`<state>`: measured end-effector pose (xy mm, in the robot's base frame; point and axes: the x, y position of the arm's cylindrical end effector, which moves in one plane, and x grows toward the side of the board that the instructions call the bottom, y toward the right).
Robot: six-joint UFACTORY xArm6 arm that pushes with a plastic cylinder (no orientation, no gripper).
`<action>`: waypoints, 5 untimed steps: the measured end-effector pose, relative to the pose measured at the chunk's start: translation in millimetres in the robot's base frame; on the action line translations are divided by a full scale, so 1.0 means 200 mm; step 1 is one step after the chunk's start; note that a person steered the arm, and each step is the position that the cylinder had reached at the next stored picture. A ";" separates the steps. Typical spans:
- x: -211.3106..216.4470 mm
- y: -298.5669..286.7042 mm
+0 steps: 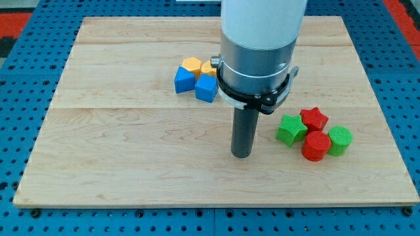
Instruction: Move the blue blocks left to the yellow hexagon
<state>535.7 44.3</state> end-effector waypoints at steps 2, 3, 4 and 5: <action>0.00 0.00; 0.00 0.00; -0.01 0.00; -0.03 0.00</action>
<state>528.7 44.0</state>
